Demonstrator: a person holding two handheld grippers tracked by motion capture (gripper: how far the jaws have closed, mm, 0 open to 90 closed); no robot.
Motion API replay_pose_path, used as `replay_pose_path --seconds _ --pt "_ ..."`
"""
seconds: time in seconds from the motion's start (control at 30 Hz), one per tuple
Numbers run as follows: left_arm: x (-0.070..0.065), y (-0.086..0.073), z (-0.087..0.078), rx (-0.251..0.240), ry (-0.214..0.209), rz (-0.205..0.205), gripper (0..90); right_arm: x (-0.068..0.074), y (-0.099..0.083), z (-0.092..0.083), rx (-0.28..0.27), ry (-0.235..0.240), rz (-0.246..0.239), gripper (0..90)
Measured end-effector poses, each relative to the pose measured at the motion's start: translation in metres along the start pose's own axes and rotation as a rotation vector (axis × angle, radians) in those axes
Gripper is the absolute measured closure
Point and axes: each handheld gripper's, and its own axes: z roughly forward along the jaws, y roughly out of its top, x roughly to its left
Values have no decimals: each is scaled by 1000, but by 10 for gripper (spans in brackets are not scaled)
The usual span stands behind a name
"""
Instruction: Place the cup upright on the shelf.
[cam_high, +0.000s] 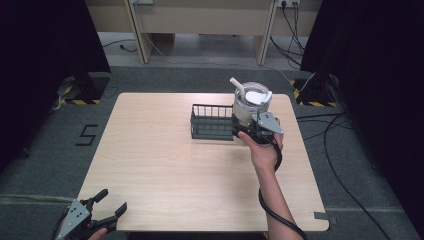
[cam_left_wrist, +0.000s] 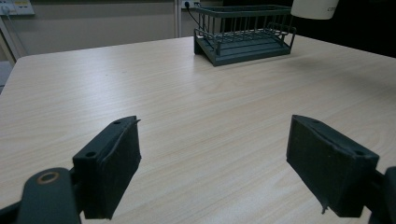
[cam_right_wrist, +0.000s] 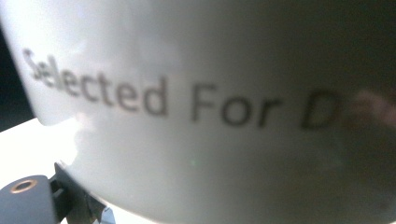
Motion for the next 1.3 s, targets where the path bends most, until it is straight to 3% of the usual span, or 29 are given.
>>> replay_pose_path --seconds 0.77,1.3 --pt "1 0 0 1 3 -5 170 4 19 21 -9 2 5 95" --pt "2 -1 1 2 13 -17 170 11 32 48 -14 21 8 95"
